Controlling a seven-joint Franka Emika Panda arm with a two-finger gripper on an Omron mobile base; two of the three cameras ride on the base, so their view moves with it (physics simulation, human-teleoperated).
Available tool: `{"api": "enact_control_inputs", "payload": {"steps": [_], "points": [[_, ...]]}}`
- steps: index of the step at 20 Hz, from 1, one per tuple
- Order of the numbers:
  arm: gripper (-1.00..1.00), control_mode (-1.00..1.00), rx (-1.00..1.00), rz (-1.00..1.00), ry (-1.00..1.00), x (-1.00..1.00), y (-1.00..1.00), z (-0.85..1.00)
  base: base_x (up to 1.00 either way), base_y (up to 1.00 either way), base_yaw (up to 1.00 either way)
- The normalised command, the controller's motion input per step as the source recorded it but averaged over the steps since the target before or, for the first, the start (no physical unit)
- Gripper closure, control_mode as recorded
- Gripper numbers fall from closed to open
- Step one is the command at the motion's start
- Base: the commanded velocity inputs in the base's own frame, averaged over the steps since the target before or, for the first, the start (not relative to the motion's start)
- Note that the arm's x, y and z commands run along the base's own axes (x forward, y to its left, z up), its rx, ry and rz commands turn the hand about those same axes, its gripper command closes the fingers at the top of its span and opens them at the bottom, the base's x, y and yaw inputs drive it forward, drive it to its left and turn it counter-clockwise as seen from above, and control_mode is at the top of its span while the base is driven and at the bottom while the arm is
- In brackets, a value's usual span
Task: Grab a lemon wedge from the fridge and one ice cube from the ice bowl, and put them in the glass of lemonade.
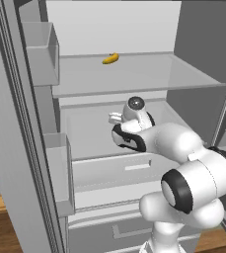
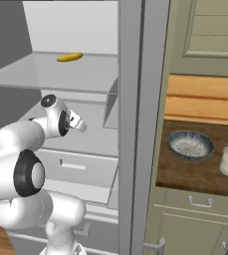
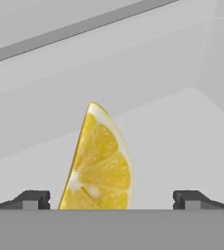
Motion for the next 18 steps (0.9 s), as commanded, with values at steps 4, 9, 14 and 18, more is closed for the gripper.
{"api": "enact_control_inputs", "payload": {"steps": [4, 9, 14, 18], "points": [[-1.0, -1.0, 0.0, 0.0, 0.0, 0.01, 0.0, 0.0, 0.0, 0.0, 0.0], [1.0, -1.0, 0.0, 0.0, 0.01, 0.0, 0.0, 0.0, 0.0, 0.0, 0.0], [1.0, -1.0, 0.0, 0.0, 0.01, 0.0, 0.0, 0.0, 0.0, 0.0, 0.0], [1.0, -1.0, 0.0, 0.0, 0.0, 0.0, 0.0, 0.0, 0.0, 0.0, 0.0]]}}
